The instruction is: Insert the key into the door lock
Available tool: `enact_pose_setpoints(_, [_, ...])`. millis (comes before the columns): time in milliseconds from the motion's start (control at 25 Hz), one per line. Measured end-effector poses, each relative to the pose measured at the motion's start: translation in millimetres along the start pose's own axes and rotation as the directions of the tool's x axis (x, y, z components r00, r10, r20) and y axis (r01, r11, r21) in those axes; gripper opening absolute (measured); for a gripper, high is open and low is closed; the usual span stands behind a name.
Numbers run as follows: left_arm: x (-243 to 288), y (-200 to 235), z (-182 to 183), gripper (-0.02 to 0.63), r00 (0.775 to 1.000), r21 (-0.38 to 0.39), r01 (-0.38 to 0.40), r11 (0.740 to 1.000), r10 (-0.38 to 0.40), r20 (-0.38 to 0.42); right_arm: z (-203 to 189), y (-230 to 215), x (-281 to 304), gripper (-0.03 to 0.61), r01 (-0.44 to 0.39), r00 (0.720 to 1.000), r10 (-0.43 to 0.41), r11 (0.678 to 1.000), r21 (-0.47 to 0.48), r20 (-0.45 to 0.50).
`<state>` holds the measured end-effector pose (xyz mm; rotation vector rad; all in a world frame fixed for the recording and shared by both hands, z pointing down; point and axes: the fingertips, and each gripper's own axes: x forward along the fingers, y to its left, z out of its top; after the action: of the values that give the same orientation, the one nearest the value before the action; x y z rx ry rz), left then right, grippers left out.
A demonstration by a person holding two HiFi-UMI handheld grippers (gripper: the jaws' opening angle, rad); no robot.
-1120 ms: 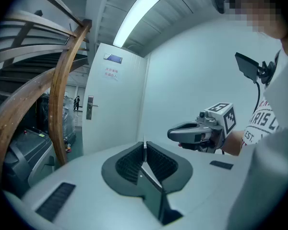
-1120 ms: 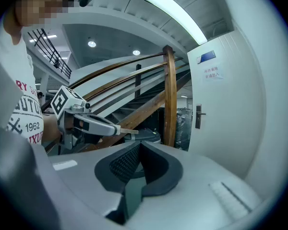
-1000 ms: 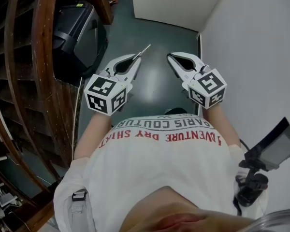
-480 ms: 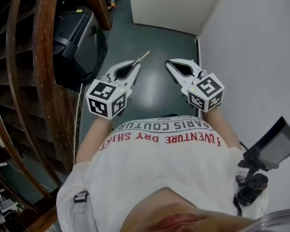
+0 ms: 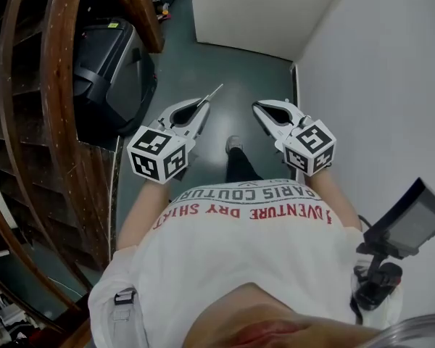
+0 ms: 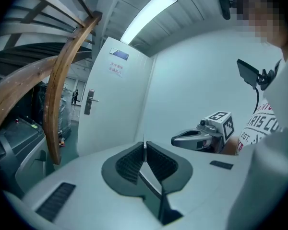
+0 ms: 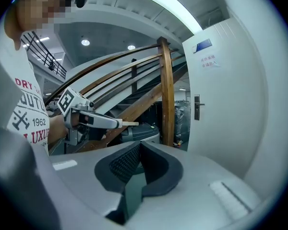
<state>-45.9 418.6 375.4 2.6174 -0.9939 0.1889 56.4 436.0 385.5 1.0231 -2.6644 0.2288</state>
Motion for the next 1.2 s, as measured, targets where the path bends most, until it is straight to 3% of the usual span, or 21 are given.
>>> enact_pose_setpoints(320, [112, 120, 20, 0.023, 0.998, -0.031, -0.056, 0.998, 0.055, -0.032, 1, -126, 124, 0.003, -0.063, 0.998, 0.063, 0.996, 0.055, -0.004])
enact_pose_setpoints(520, [204, 206, 73, 0.023, 0.991, -0.008, -0.115, 0.993, 0.114, -0.070, 46, -246, 202, 0.003, -0.085, 0.996, 0.082, 0.995, 0.054, 0.043])
enact_pose_setpoints(680, [252, 247, 133, 0.023, 0.991, 0.003, -0.131, 0.991, 0.132, -0.019, 91, -316, 234, 0.003, -0.085, 0.993, 0.083, 0.996, 0.020, 0.086])
enact_pose_setpoints(920, [285, 279, 184, 0.023, 0.990, 0.043, -0.136, 0.990, 0.134, 0.041, 135, -362, 251, 0.003, -0.053, 0.989, 0.056, 0.998, -0.026, 0.134])
enact_pose_setpoints(1200, [324, 326, 212, 0.023, 0.993, 0.058, -0.087, 0.995, 0.082, 0.086, 159, -402, 279, 0.003, 0.016, 0.988, -0.008, 0.999, -0.051, 0.157])
